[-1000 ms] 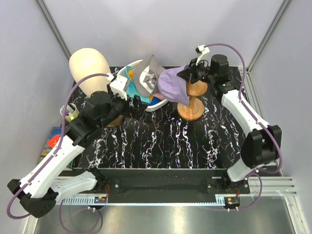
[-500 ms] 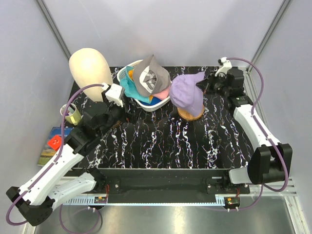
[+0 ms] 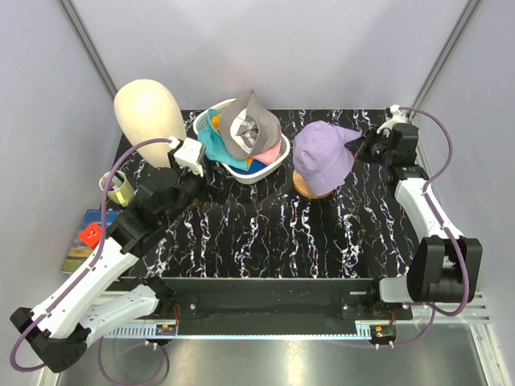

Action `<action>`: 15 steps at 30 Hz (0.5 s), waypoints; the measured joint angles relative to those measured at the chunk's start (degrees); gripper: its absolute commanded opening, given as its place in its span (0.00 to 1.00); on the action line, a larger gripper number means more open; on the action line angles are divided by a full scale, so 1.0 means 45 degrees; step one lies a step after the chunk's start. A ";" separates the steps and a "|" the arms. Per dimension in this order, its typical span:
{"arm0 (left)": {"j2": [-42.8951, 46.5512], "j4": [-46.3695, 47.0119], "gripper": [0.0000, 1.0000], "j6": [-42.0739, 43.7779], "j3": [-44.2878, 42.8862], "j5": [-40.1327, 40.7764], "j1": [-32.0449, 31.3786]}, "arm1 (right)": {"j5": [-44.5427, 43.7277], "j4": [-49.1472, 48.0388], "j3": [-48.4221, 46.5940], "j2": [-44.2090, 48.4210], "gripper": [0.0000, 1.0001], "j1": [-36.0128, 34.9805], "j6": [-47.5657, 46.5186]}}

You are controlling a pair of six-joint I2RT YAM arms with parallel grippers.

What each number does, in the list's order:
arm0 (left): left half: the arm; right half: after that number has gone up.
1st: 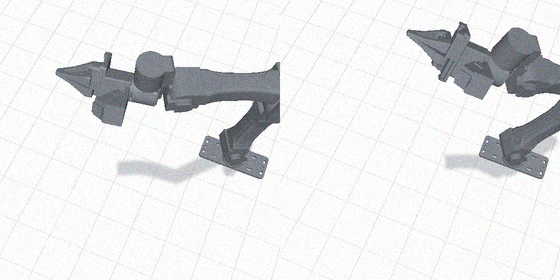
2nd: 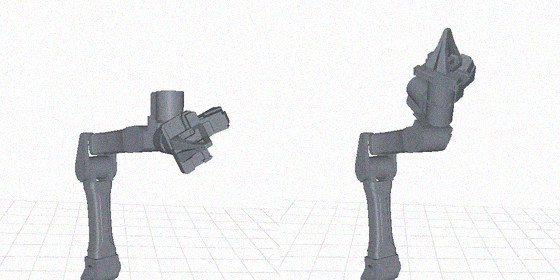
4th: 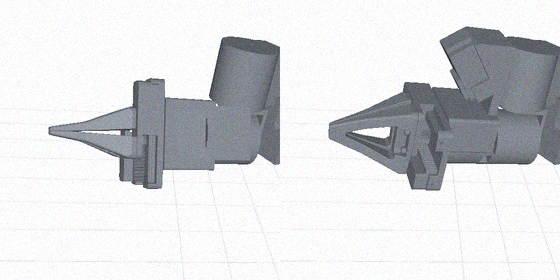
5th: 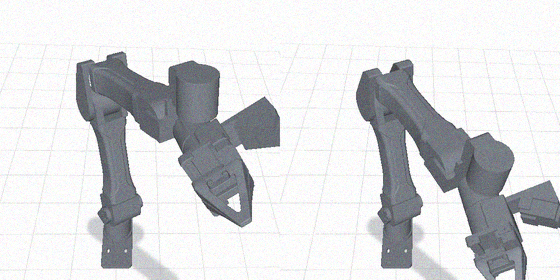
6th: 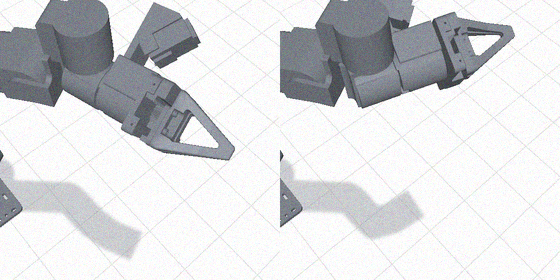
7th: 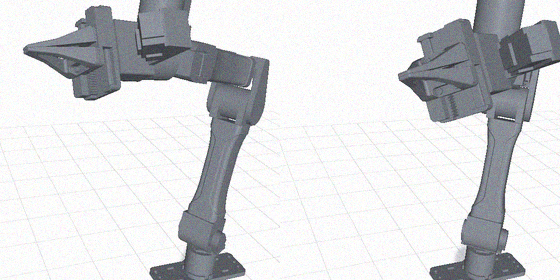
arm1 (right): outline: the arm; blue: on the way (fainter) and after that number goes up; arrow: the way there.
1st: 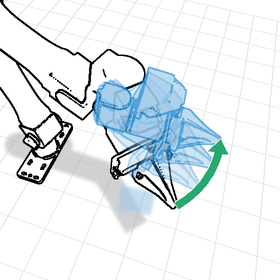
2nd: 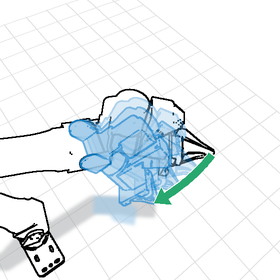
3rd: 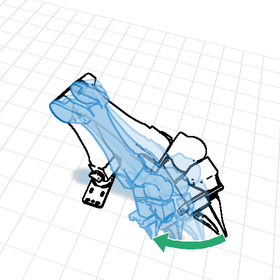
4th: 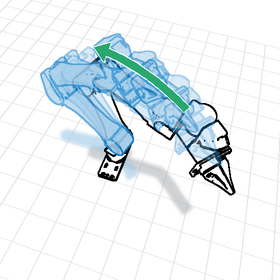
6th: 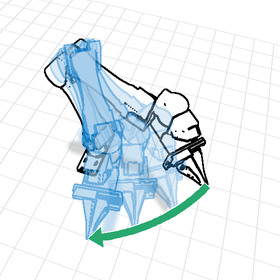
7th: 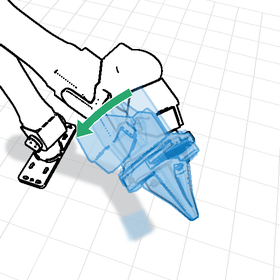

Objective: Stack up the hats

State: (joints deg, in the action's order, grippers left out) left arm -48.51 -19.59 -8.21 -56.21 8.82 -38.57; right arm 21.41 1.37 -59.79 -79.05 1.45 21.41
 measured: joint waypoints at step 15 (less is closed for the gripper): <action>0.0000 0.0000 0.99 0.0010 0.0000 0.0005 0.0000 | -0.0277 -0.0957 0.1778 -0.0874 0.00 0.0233 0.0797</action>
State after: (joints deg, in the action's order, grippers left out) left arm -48.51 -19.59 -8.16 -56.21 8.84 -38.57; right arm 20.16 -2.94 -51.79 -82.98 2.50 24.99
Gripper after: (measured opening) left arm 0.987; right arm 0.029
